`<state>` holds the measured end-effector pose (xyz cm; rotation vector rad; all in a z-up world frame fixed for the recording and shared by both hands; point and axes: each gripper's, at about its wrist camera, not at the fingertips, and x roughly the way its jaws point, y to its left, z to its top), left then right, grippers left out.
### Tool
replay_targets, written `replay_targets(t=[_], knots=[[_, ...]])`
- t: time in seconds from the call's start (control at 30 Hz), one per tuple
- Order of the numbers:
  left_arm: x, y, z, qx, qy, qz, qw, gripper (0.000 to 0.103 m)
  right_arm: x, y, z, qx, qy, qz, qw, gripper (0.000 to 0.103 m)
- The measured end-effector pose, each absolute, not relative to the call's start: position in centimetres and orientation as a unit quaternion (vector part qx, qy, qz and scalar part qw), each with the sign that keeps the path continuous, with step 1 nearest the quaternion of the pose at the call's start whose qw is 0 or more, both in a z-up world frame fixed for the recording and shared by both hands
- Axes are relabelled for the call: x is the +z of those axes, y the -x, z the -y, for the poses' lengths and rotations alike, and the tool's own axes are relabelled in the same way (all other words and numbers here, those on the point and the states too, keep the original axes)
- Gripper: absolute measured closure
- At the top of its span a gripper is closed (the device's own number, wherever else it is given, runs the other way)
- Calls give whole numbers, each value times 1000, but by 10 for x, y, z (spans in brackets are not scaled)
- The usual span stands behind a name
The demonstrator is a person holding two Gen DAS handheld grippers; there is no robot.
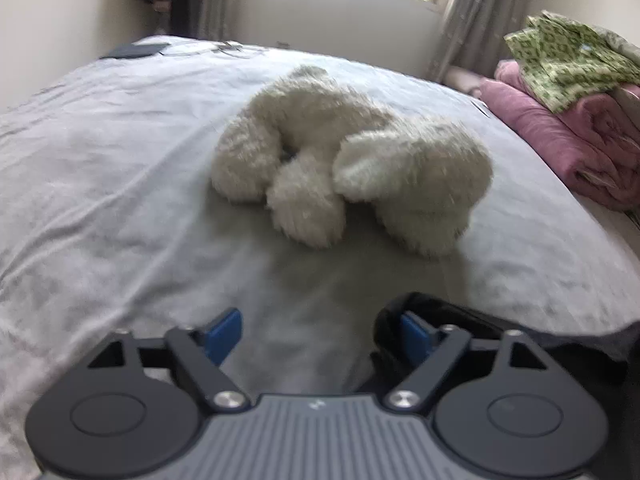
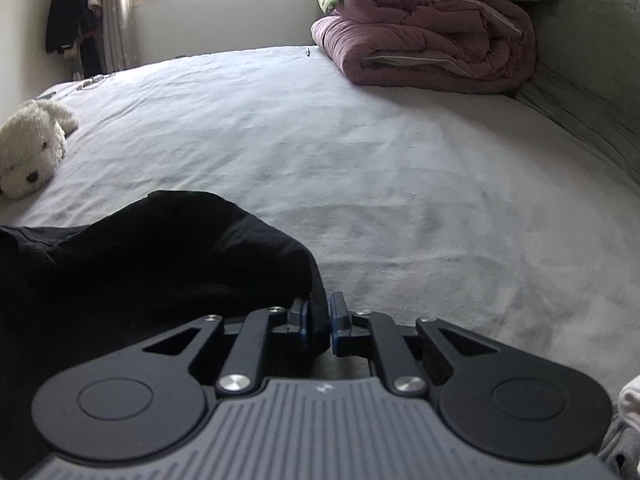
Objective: Fold clothes
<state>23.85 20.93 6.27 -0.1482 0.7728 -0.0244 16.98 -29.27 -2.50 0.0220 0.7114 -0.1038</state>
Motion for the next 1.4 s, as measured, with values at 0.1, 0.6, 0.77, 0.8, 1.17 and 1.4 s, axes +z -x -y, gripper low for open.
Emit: replay_targets(t=[0.1, 0.6, 0.77, 0.8, 1.17, 1.4], knots=[[66, -223, -213, -17, 38, -371, 928, 16, -28, -170, 296, -51, -13, -347, 936, 89], [34, -182, -122, -137, -217, -323, 911, 7, -30, -169, 300, -43, -9, -334, 942, 88], [41, -212, -150, -109, -67, -371, 920, 69, -31, -169, 297, -42, 1, -331, 943, 88], [43, -216, -159, -108, -34, -375, 920, 79, -31, -169, 297, -41, 2, -331, 943, 88], [68, -226, -209, -36, -8, -381, 924, 99, -31, -168, 292, -28, 15, -328, 944, 100], [82, -244, -223, 5, -22, -356, 934, 99, 7, -161, 281, -28, 4, -280, 960, 101]])
